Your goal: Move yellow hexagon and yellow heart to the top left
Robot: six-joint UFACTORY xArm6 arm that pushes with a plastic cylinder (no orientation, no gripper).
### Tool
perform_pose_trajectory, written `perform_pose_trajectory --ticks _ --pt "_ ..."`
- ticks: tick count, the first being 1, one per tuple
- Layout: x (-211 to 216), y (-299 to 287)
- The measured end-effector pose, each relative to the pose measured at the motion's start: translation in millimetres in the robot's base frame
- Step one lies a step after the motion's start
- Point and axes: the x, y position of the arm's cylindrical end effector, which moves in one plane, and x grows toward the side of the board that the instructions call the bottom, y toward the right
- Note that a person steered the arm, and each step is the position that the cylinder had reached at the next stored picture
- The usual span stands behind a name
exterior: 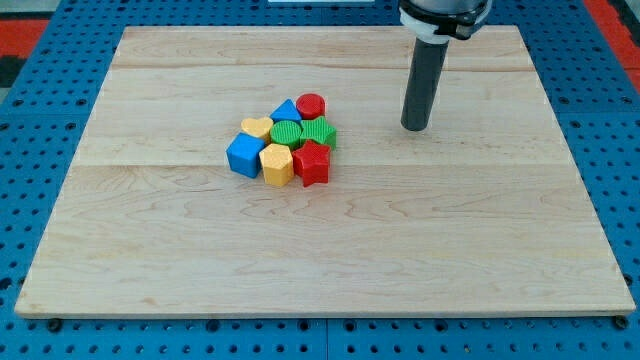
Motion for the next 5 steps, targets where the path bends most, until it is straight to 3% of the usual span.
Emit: perform_pose_trajectory --ticks 3,5 --pt "13.3 7.4" --pt "51.8 -6.8"
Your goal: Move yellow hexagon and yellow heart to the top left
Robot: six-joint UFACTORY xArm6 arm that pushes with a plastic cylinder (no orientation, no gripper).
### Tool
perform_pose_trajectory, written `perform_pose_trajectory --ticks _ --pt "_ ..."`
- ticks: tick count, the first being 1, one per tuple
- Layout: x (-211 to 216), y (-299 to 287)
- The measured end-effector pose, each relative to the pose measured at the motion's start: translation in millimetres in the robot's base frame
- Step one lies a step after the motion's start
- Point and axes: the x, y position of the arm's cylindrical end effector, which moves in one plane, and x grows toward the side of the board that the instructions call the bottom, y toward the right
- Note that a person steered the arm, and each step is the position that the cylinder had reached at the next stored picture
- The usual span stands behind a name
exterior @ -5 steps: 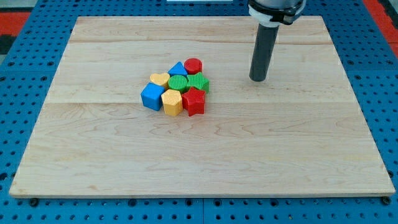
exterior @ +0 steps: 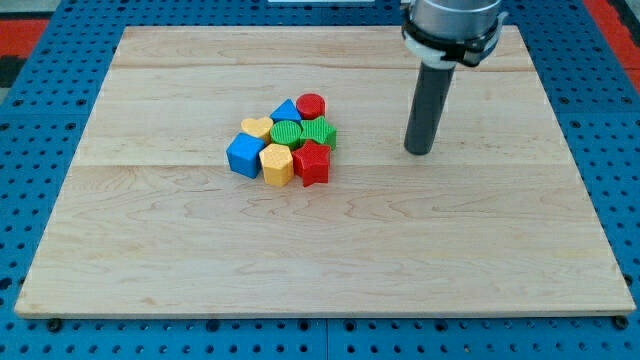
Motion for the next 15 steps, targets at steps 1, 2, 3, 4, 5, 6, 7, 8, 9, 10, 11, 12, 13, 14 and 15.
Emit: perform_pose_trajectory --ticks 1,2,3,4,5,6,7,8,9,10,11,12,13,14,15 --pt "46.0 -13.0" --pt "55.1 -92.1" --pt "34.8 -145.1" --pt "13.3 -156.7" --pt "-3.8 -192.0" --pt "-9.4 -210.5" --pt "-11.1 -210.5" --pt "-32.6 -211.3" --pt "-59.3 -211.2" --pt "-86.3 -211.0" --pt "-120.3 -210.1" --pt "-152.4 -188.5" --pt "-182.9 -175.2" --pt "-213.6 -175.3" --pt "-231.6 -175.3"
